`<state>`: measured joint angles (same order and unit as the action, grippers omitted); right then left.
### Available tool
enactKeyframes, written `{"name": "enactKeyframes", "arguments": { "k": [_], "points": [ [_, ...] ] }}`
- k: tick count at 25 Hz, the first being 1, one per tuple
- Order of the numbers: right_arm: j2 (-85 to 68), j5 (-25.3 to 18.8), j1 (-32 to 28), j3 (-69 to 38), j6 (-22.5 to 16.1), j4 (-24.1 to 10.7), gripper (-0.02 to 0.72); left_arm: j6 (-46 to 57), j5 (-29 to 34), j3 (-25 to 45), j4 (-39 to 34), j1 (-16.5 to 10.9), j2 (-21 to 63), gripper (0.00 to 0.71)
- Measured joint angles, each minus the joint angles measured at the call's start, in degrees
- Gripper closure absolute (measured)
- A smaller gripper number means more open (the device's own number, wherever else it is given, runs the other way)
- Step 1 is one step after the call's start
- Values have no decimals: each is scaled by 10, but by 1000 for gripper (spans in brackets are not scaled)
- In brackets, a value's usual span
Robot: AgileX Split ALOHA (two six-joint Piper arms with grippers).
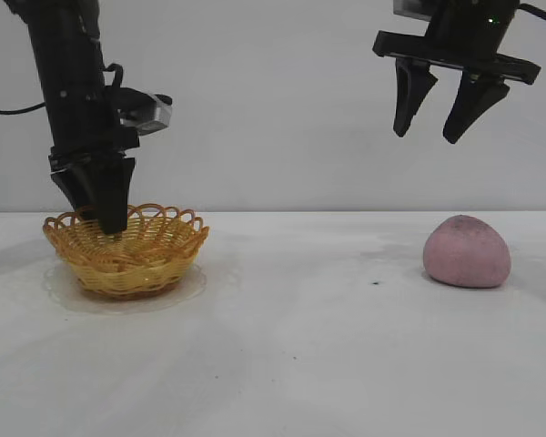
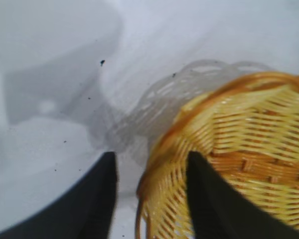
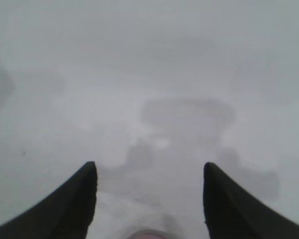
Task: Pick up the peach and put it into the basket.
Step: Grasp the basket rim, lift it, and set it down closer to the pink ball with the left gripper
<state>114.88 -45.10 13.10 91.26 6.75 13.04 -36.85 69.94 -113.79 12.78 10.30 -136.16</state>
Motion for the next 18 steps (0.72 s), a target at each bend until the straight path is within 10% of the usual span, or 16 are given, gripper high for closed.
{"name": "enactKeyframes", "arguments": {
  "k": [5, 18],
  "points": [
    [0, -2, 0, 0, 0, 0, 254, 21, 3, -1, 1, 1, 0, 710],
    [0, -4, 0, 0, 0, -10, 254, 291, 2, 12, 37, 1, 118, 710]
  ]
}}
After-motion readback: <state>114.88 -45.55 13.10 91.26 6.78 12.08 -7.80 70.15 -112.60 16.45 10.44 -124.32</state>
